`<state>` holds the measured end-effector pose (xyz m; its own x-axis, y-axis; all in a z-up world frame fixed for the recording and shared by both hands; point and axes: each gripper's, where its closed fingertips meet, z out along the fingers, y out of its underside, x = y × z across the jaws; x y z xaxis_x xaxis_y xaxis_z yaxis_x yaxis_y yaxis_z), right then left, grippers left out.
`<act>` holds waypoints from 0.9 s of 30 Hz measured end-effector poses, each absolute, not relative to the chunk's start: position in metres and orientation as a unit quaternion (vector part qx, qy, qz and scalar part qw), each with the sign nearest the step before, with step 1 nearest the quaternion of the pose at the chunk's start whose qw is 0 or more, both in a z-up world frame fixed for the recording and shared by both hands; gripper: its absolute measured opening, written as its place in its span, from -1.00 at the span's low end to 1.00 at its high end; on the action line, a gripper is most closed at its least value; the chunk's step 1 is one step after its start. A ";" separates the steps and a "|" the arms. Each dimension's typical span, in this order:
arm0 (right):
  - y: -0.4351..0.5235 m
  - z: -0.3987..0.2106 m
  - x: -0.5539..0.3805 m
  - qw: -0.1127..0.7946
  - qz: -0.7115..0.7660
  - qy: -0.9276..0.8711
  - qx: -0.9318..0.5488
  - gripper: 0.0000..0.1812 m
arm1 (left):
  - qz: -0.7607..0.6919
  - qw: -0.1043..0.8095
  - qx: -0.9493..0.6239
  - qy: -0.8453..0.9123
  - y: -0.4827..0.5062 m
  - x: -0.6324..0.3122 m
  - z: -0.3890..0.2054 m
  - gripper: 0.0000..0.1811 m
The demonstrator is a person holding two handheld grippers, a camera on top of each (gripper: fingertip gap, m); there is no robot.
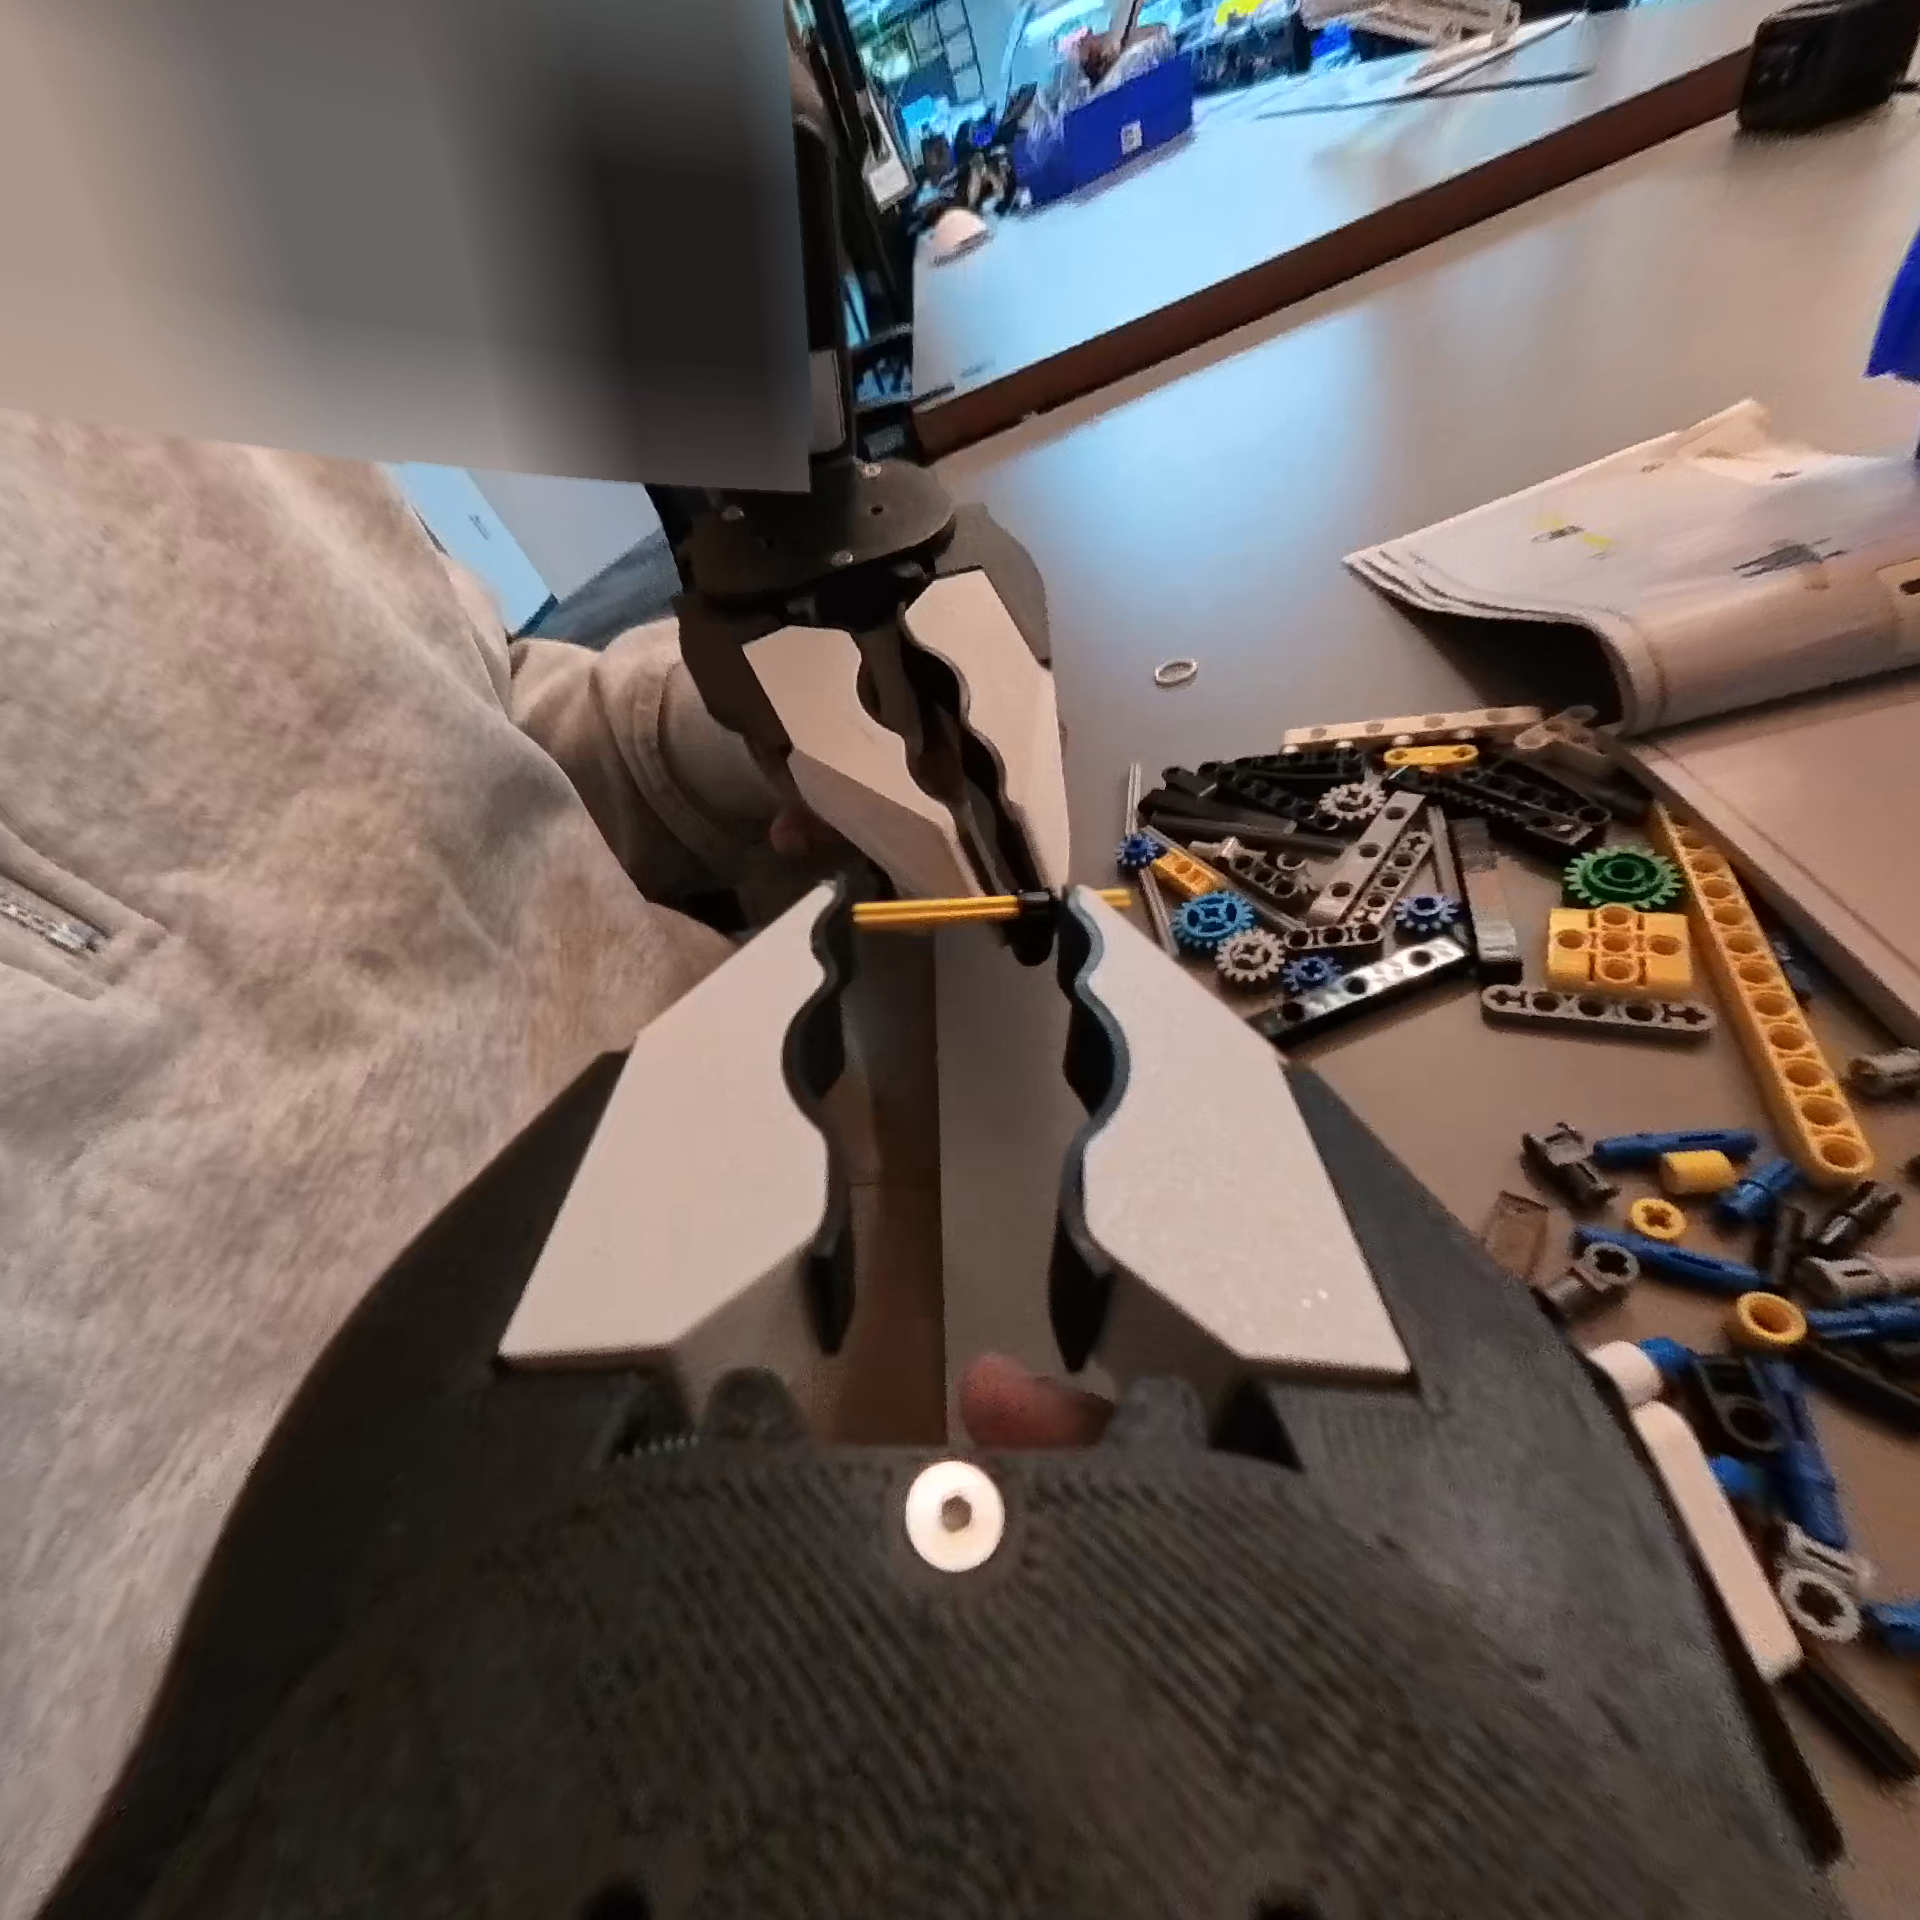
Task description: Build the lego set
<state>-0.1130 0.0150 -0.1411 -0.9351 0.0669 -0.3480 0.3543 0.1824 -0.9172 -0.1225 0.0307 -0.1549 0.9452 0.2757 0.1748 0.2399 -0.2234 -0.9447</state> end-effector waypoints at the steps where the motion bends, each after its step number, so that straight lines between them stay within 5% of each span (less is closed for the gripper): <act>1: 0.015 -0.139 -0.113 0.118 -0.629 0.756 0.138 -0.57 | 0.016 0.604 -0.780 -0.160 0.031 -0.122 -0.153 -0.94; 27: 0.015 -0.141 -0.111 0.113 -0.622 0.764 0.129 -0.58 | 0.017 0.611 -0.774 -0.165 0.031 -0.121 -0.151 -0.94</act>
